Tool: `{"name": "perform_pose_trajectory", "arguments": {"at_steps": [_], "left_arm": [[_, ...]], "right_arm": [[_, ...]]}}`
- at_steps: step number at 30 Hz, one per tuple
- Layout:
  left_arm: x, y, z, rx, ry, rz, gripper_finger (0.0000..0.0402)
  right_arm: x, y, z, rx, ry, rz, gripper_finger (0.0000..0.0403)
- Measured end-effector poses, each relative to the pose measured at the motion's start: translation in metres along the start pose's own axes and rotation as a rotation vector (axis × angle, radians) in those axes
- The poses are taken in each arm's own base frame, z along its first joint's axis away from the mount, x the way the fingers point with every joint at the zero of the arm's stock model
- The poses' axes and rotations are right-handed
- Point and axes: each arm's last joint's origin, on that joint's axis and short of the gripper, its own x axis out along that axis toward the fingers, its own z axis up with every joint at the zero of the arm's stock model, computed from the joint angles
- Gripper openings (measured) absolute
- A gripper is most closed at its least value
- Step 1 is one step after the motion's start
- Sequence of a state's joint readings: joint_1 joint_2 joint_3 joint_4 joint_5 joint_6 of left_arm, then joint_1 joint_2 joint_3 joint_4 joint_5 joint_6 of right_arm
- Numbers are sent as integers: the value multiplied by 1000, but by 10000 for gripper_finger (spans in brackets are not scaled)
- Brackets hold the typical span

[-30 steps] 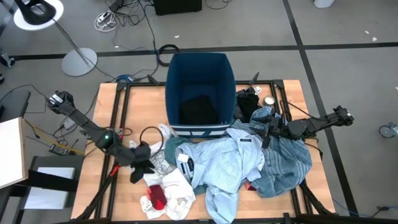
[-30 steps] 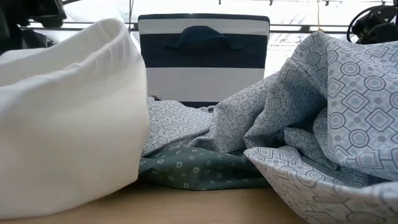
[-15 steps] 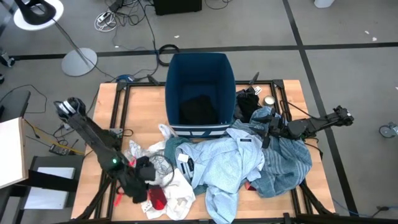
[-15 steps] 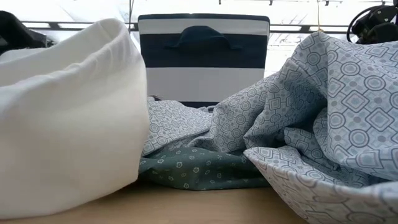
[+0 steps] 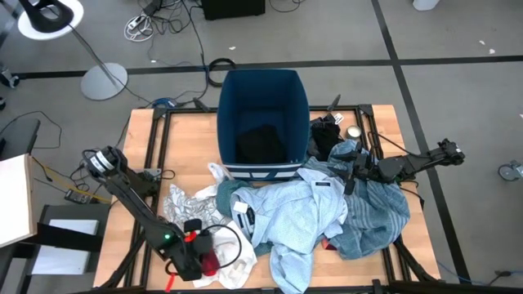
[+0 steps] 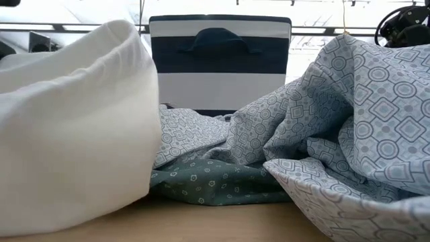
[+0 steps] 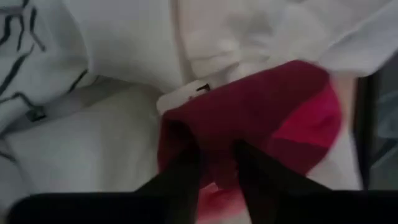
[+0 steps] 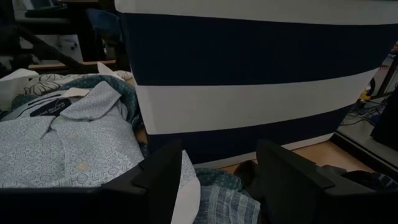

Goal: Sort clothes
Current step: Put the left bottom red socks into the blue bin

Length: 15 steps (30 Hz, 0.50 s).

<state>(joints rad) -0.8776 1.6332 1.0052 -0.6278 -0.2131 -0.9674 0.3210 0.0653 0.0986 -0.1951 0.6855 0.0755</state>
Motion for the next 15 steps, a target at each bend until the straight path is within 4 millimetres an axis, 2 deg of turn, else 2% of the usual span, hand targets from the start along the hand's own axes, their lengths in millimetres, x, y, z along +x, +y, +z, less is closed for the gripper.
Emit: {"name": "perform_pose_trajectory", "arguments": {"at_steps": [2,3,7,11,15], "left_arm": [[-1,0,0,19,4,9,28],[-3,-2,2,20,1,9,15],[-25,-9,13,23,3,24,4],[-64,-14,29,42,12,118,2],[-109,-9,53,40,-1,192,1]], "right_arm": [[0,0,0,0,0,0,210],[0,0,0,0,0,0,210],[0,0,0,0,0,0,210],[0,0,0,0,0,0,210],[0,0,0,0,0,0,210]]}}
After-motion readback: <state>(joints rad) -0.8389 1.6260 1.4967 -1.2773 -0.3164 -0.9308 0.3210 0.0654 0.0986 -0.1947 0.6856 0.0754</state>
